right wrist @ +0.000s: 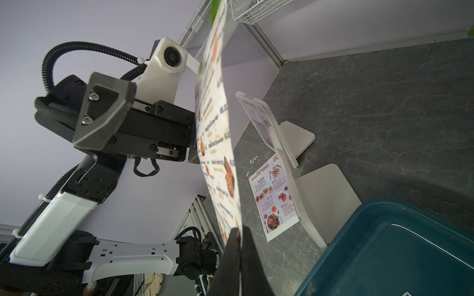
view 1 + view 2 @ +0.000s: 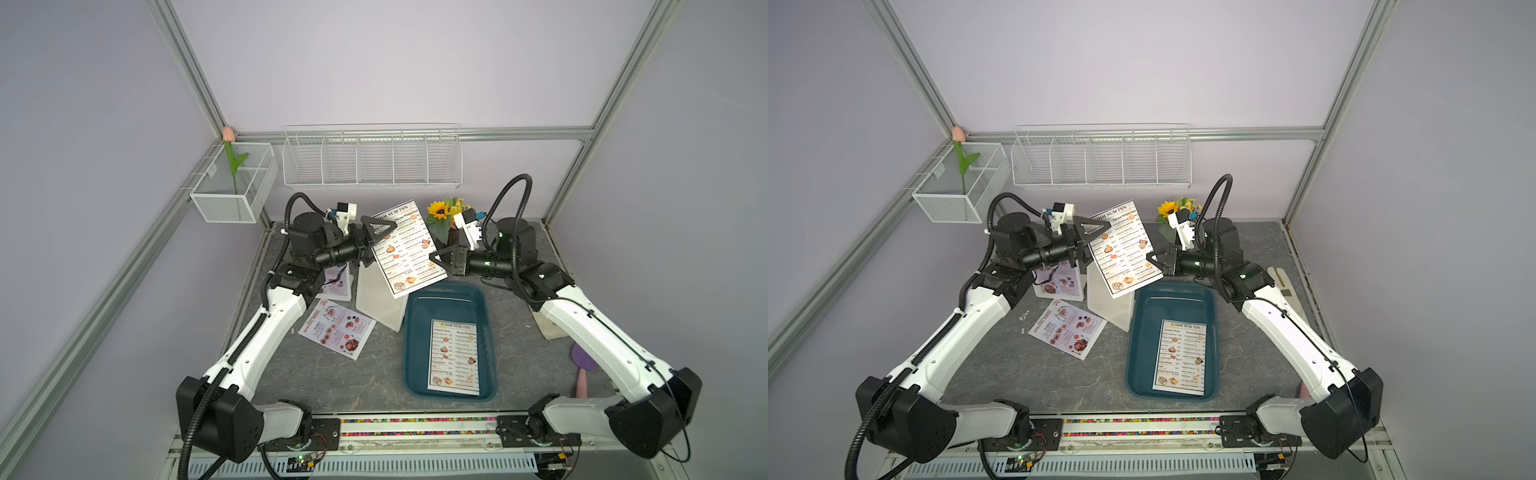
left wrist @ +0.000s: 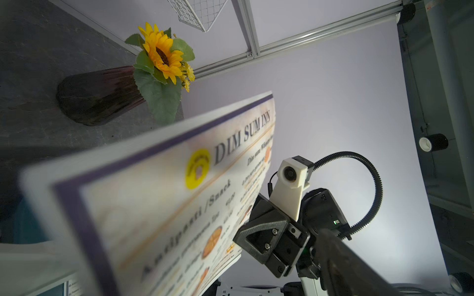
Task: Replace the menus in the menu holders
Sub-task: Pick up the menu from the storage box.
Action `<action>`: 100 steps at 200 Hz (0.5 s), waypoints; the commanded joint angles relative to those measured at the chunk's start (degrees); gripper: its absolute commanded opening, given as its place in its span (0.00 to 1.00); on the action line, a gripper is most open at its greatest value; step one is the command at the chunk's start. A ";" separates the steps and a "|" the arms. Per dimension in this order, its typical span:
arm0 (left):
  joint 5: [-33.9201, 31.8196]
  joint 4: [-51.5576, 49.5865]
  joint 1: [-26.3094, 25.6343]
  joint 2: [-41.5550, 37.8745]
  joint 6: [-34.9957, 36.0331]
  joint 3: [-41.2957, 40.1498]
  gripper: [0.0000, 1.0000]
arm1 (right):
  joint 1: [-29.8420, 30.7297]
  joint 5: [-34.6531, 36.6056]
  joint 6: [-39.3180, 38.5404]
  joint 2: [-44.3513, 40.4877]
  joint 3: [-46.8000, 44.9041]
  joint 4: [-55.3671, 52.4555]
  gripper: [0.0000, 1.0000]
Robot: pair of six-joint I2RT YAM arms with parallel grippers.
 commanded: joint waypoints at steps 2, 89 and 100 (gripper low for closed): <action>-2.63 -5.43 0.35 -1.31 6.76 2.26 0.83 | -0.10 -1.11 0.82 -0.34 -1.04 2.35 0.07; -5.87 -11.16 0.25 -2.07 14.42 3.70 0.49 | 0.67 -1.60 -0.09 -0.68 -1.69 1.90 0.07; -6.08 -11.16 0.21 -2.18 14.38 3.63 0.43 | 0.76 -1.61 -0.19 -0.83 -1.90 1.87 0.07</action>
